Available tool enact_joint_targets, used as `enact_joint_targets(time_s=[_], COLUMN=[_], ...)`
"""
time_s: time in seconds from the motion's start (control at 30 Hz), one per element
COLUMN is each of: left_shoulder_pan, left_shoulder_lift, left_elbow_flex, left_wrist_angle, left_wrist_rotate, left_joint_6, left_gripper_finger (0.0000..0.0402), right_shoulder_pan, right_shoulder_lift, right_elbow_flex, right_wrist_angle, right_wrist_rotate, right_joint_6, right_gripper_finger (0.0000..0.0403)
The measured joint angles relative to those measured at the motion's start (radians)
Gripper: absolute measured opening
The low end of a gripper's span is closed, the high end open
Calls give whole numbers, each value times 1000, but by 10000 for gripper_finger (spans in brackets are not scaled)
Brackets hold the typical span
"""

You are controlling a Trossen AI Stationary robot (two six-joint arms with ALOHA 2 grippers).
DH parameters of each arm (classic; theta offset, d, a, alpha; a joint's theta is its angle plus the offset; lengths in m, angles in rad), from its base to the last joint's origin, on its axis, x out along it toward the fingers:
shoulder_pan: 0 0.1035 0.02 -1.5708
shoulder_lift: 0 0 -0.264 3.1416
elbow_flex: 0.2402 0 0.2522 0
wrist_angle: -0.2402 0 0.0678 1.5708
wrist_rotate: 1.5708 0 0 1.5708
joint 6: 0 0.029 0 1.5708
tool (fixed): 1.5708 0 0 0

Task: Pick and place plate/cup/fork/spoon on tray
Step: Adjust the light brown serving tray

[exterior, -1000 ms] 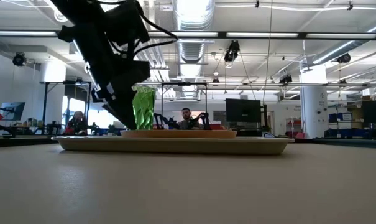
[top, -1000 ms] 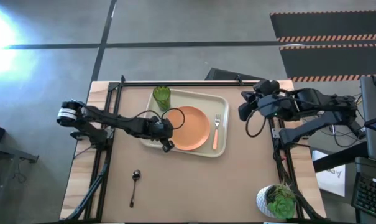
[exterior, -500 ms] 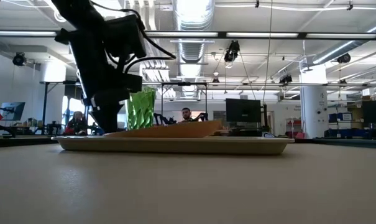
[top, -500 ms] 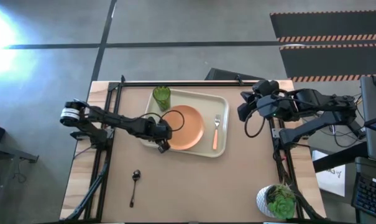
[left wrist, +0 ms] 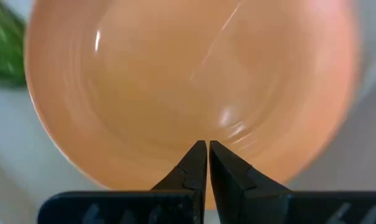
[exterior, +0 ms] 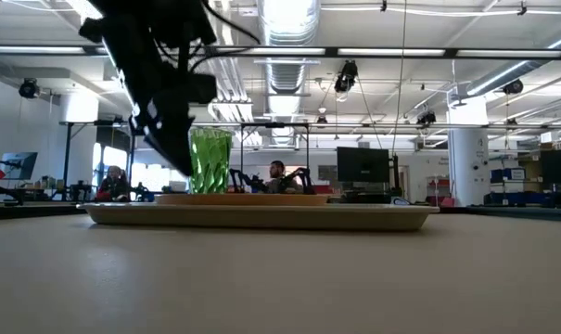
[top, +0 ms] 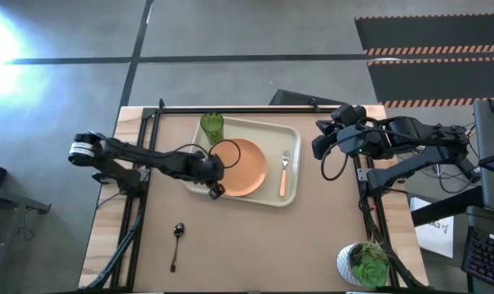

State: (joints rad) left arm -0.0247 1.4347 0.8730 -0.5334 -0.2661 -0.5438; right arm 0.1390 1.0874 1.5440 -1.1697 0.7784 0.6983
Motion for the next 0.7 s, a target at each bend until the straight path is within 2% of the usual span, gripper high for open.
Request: enact_joint_targets(time_s=[0.13, 0.33, 0.5, 0.7], left_shoulder_pan=[-26, -50, -49, -48], left_shoulder_lift=[-90, -217, -292, -312], left_elbow_flex=[24, 16, -16, -35], left_wrist_angle=[-39, -303, -494, -602], left_wrist_rotate=[-30, -178, -186, -194], left_joint_6=[-2, -141, -296, -411], left_gripper_finger=[0, 0, 0, 0], right_shoulder_pan=[0, 0, 0, 0], right_shoulder_lift=[0, 0, 0, 2], right_elbow_flex=[-1, -1, -4, -13], right_wrist_angle=[0, -4, -4, -5], right_wrist_rotate=[0, 0, -7, -40], right_joint_6=[0, 0, 1, 9], right_gripper_finger=[8, 8, 8, 8])
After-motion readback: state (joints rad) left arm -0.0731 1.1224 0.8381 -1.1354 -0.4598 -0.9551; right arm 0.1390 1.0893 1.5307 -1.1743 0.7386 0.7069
